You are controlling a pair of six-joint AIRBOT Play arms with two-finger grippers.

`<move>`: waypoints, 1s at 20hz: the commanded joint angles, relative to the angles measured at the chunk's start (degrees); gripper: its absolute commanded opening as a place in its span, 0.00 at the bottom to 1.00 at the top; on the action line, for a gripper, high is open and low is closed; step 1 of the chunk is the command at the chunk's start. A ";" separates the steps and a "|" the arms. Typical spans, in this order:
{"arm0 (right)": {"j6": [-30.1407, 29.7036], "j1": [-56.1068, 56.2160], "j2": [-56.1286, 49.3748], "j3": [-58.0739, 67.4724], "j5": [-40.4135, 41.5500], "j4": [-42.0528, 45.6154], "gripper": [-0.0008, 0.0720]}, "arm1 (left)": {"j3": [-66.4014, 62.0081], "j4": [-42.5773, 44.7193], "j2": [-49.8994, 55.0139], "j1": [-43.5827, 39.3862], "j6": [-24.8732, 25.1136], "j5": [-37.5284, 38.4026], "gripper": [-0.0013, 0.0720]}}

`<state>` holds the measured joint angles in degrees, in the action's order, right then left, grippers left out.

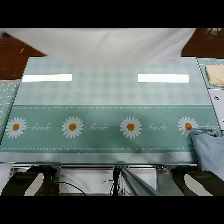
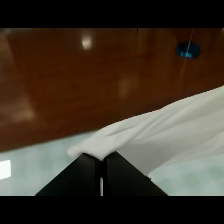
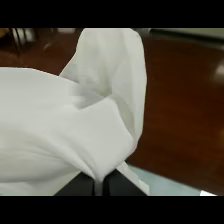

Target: Fold the shirts.

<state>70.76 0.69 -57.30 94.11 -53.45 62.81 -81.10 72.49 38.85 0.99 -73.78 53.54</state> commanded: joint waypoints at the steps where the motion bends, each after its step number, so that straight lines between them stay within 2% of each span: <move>1: 5.68 -0.50 6.56 7.69 -4.90 3.13 0.05 | -4.74 -2.80 -6.75 0.04 -0.44 1.46 0.05; 5: 11.65 -0.50 11.50 9.05 -14.16 -0.55 0.05 | -4.94 -16.00 -11.04 0.04 -0.68 10.71 0.05; 7: 15.08 -0.50 12.85 9.05 -22.05 -3.02 0.05 | -4.90 -21.00 -11.78 0.04 -5.44 18.32 0.05; 11: 20.68 -0.50 13.46 8.92 -38.21 2.82 0.05 | -4.87 -18.36 -13.09 0.04 -11.78 30.49 0.05; 13: 20.92 -0.50 12.61 7.19 -47.82 8.02 0.05 | -3.67 -13.29 -13.09 0.04 -13.99 36.13 0.05; 14: 20.90 -0.50 12.33 4.57 -50.07 10.01 0.05 | -1.88 -11.63 -13.09 0.04 -14.78 38.07 0.05; 15: 20.74 -0.50 12.28 0.61 -49.68 10.19 0.05 | 0.55 -11.10 -13.09 0.04 -15.08 38.84 0.05; 17: 20.65 -0.46 12.28 -9.27 -43.91 6.64 0.05 | 7.56 -11.13 -13.03 0.04 -15.04 38.56 0.05; 20: 19.19 -0.46 12.04 -28.06 -26.58 -1.14 0.05 | 21.59 -10.97 -12.90 0.04 -14.34 32.87 0.05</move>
<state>90.85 0.21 -45.15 80.18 -91.13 66.98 -70.11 60.75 25.93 1.06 -87.94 88.73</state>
